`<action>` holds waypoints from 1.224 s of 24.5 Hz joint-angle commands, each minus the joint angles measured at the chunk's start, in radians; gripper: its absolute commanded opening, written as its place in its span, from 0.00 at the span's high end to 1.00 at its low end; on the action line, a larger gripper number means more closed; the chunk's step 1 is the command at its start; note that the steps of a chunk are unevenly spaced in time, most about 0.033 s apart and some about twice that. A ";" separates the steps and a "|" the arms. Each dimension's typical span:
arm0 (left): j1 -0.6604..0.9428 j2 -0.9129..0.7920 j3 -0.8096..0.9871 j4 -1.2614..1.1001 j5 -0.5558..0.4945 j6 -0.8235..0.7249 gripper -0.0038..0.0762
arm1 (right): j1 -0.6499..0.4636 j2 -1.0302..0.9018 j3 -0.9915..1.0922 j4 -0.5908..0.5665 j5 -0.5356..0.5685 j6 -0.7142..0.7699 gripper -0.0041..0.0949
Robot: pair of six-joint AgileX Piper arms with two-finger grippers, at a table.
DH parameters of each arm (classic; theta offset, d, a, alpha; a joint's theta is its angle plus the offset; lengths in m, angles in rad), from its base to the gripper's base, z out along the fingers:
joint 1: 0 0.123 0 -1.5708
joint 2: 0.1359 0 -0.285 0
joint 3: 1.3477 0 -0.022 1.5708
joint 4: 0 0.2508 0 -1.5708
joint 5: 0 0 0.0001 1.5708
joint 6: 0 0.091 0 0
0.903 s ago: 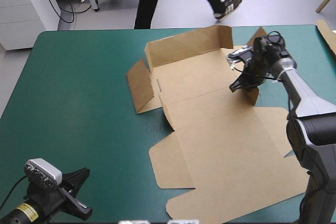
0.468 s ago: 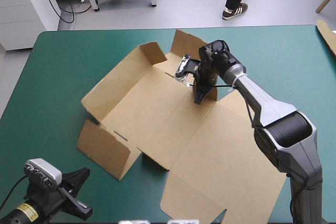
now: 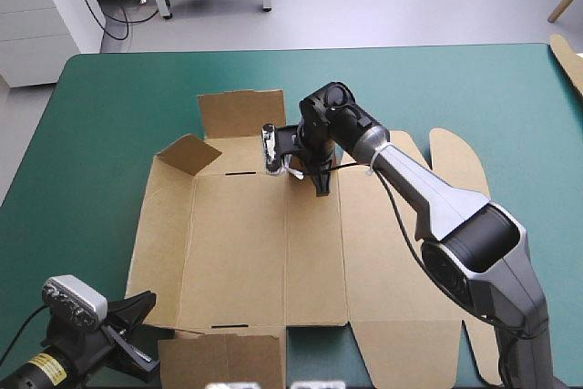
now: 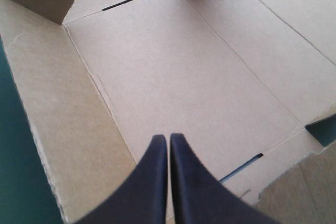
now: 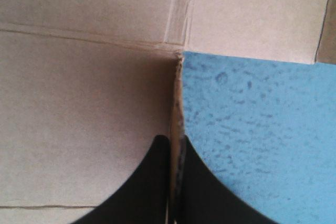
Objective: Fold the box
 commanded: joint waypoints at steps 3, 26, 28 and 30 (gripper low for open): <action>0.001 0.012 -0.021 -0.026 -0.067 -0.004 0.96 | -0.004 -0.038 -0.032 0.021 -0.004 -0.030 0.98; 0.001 0.012 -0.021 -0.046 -0.065 -0.004 0.96 | -0.004 -0.030 -0.243 0.010 0.007 0.257 0.50; 0.001 0.012 -0.021 -0.046 -0.065 -0.004 0.96 | -0.004 -0.093 -0.257 0.010 0.007 0.392 0.50; 0.001 0.012 -0.021 -0.047 -0.065 -0.004 0.96 | -0.004 -0.169 -0.257 -0.010 0.007 0.541 0.52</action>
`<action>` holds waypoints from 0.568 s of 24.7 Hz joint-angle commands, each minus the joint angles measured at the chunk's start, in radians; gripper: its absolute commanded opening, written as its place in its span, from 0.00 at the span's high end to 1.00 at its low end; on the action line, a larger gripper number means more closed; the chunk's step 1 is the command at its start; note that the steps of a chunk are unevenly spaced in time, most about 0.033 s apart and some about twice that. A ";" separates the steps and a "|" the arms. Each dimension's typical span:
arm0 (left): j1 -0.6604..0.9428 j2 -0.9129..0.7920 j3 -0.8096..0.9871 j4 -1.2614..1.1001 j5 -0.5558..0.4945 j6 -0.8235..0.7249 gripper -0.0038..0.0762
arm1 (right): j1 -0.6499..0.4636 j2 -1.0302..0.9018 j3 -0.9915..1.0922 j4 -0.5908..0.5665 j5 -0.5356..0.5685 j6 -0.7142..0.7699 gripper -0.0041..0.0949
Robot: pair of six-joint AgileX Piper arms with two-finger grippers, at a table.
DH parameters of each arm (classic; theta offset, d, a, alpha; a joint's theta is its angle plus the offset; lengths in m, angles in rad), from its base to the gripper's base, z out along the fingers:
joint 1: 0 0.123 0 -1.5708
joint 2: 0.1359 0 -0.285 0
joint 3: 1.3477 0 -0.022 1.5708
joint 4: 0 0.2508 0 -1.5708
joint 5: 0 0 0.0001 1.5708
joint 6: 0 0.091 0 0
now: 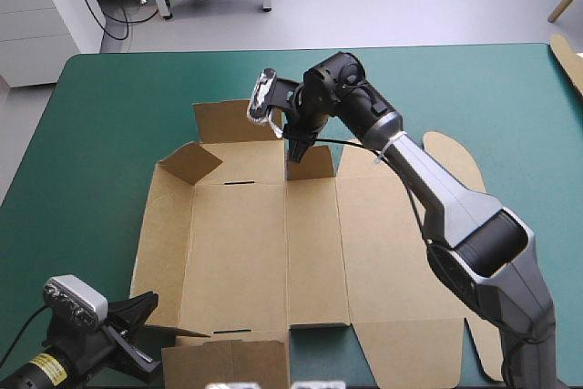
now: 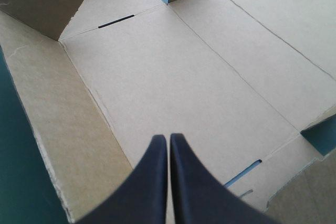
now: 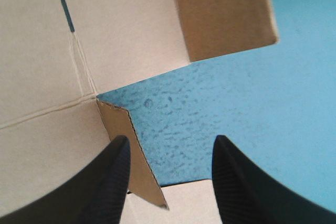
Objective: Fold the box
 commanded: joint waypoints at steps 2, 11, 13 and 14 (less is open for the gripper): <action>0.001 0.012 -0.021 -0.024 -0.065 -0.004 0.96 | -0.004 -0.213 -0.037 -0.059 -0.024 0.207 0.53; 0.001 0.012 -0.021 -0.024 -0.065 -0.004 0.96 | -0.004 -0.583 0.228 -0.136 -0.024 0.493 0.98; 0.001 0.012 -0.021 -0.022 -0.065 -0.004 0.96 | -0.004 -0.643 0.303 -0.136 -0.024 0.512 0.98; 0.001 0.012 -0.021 -0.022 -0.065 -0.004 0.96 | -0.004 -0.686 0.362 -0.136 -0.024 0.529 0.98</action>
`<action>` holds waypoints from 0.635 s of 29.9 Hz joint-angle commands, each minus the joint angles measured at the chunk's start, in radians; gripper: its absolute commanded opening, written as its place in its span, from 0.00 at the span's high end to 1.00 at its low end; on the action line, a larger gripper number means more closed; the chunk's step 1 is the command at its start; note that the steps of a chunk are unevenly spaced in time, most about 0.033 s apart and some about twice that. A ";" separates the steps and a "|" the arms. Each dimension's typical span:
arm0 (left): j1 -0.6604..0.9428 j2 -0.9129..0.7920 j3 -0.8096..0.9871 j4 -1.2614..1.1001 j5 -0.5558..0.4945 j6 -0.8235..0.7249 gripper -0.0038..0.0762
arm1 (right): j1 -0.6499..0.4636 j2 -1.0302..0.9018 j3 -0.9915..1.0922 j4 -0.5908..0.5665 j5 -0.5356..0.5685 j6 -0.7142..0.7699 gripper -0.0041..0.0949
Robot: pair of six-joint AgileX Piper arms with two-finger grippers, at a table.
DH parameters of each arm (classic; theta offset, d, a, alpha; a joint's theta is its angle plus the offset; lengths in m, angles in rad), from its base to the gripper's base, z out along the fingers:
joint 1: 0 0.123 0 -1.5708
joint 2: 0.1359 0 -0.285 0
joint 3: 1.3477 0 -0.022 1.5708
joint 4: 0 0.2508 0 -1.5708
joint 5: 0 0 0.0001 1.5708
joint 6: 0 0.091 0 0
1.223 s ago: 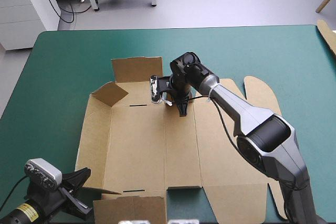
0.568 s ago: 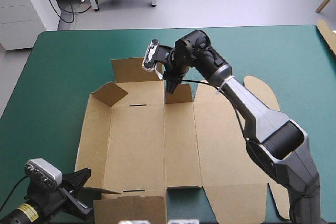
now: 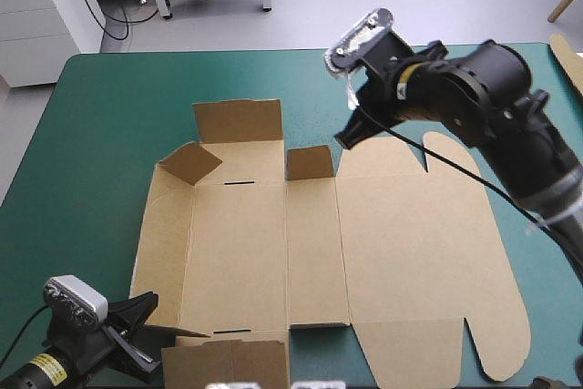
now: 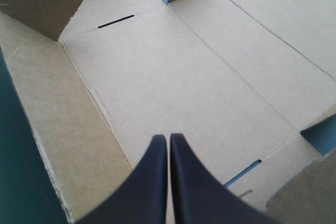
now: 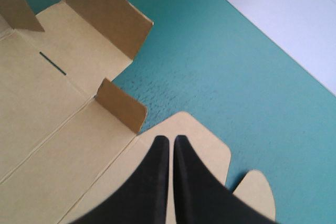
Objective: Fold the box
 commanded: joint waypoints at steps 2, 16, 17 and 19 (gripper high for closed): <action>0.001 0.012 -0.021 -0.021 -0.065 -0.004 0.96 | -0.004 -0.184 0.173 -0.019 -0.044 0.064 0.98; 0.001 0.012 -0.021 0.034 -0.069 -0.004 0.96 | -0.002 -0.703 0.922 -0.013 -0.275 0.291 0.98; 0.001 0.012 -0.021 0.042 -0.071 -0.004 0.96 | -0.002 -0.742 0.969 -0.013 -0.299 0.301 0.98; 0.001 0.012 -0.021 0.062 -0.073 -0.006 0.96 | -0.002 -0.816 1.057 -0.013 -0.337 0.328 0.98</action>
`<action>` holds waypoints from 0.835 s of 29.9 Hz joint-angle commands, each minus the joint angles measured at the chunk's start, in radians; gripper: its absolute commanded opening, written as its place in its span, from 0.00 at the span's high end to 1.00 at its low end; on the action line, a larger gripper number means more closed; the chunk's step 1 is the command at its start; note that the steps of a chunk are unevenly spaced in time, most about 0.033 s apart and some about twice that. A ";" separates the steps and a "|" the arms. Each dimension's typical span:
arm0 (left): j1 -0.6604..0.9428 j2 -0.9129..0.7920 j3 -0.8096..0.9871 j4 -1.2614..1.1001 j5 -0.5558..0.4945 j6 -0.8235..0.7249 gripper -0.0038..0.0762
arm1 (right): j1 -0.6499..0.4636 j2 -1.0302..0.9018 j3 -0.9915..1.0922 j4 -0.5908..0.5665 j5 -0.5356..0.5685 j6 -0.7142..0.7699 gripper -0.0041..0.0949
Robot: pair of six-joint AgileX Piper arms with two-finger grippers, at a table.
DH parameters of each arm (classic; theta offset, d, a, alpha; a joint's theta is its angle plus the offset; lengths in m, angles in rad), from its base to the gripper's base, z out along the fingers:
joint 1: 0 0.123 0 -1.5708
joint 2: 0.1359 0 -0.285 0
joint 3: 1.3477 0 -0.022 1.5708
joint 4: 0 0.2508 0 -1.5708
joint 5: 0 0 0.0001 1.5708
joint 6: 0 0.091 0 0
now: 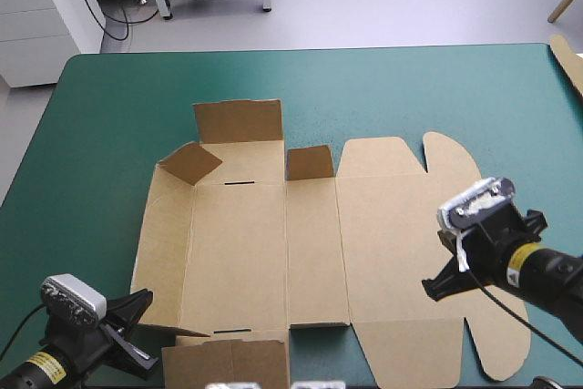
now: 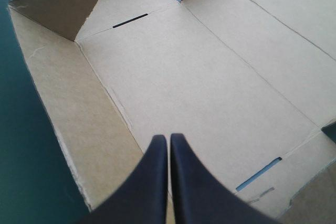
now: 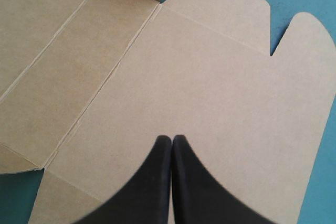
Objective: Fold the box
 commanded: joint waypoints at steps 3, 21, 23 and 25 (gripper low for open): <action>0.001 0.012 -0.021 0.006 -0.070 -0.006 0.96 | -0.002 -0.186 0.178 -0.015 -0.158 0.052 0.98; 0.001 0.012 -0.021 -0.010 -0.070 -0.006 0.96 | -0.002 -0.479 0.440 -0.013 -0.229 0.119 0.98; 0.001 0.012 -0.021 -0.012 -0.070 -0.006 0.96 | -0.002 -0.479 0.441 -0.013 -0.231 0.119 0.98; 0.001 0.012 -0.021 -0.020 -0.068 -0.006 0.93 | -0.002 -0.479 0.441 -0.013 -0.231 0.119 0.98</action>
